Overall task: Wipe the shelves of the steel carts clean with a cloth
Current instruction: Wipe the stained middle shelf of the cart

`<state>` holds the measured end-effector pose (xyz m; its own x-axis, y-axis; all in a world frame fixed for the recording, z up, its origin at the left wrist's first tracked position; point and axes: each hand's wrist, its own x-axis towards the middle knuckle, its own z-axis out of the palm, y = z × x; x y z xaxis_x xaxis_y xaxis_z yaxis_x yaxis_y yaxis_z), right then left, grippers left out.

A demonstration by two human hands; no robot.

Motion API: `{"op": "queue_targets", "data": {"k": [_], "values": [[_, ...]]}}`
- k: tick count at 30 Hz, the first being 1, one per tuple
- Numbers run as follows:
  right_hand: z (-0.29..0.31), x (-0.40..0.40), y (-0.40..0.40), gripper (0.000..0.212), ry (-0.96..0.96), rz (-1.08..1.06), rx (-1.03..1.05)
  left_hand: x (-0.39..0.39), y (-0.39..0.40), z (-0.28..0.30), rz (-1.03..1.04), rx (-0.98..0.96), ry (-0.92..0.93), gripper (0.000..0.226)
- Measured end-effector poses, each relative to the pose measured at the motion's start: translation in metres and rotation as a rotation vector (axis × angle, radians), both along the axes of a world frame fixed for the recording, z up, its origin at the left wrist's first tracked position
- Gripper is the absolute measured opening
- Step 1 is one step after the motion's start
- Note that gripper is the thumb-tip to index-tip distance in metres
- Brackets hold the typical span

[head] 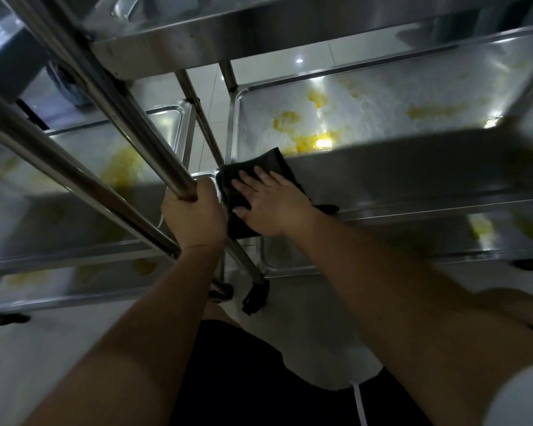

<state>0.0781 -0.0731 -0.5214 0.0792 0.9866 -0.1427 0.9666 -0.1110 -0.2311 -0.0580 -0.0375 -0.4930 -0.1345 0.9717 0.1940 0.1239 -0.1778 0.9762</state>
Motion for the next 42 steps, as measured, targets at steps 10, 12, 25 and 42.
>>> {"op": "queue_targets", "data": {"k": [10, 12, 25, 42], "values": [[0.003, 0.12, -0.071, 0.072, -0.053, -0.211, 0.074, -0.003, -0.002, 0.0, -0.051, 0.015, -0.019, 0.051], [0.005, 0.173, -0.1, 0.07, -0.087, -0.367, 0.08, -0.003, -0.002, 0.0, -0.047, 0.022, -0.022, 0.051], [-0.002, 0.104, 0.022, 0.078, -0.013, -0.844, 0.021, 0.0, 0.0, -0.009, -0.049, 0.07, -0.105, 0.035], [-0.007, 0.119, -0.024, 0.081, -0.063, -0.196, 0.003, 0.0, 0.002, -0.009, -0.043, 0.047, -0.093, 0.033]]}}
